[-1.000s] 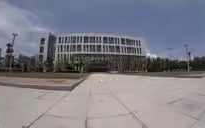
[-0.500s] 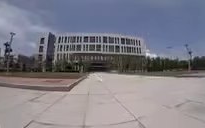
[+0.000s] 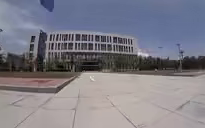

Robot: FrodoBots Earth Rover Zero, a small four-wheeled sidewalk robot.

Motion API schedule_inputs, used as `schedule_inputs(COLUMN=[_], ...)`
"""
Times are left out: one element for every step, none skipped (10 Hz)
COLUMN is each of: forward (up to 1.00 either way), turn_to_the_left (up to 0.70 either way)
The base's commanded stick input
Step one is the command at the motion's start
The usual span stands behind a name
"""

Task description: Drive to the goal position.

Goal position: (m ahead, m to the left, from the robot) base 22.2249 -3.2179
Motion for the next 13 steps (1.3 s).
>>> schedule_inputs(forward=[0.5, 0.5, 0.5, 0.5, 0.5, 0.5, 0.5, 0.5, 0.5, 0.5, 0.5, 0.5, 0.5], turn_to_the_left=[0.01, 0.01, 0.01, 0.01, 0.01, 0.01, 0.01, 0.01, 0.01, 0.01, 0.01, 0.01, 0.01])
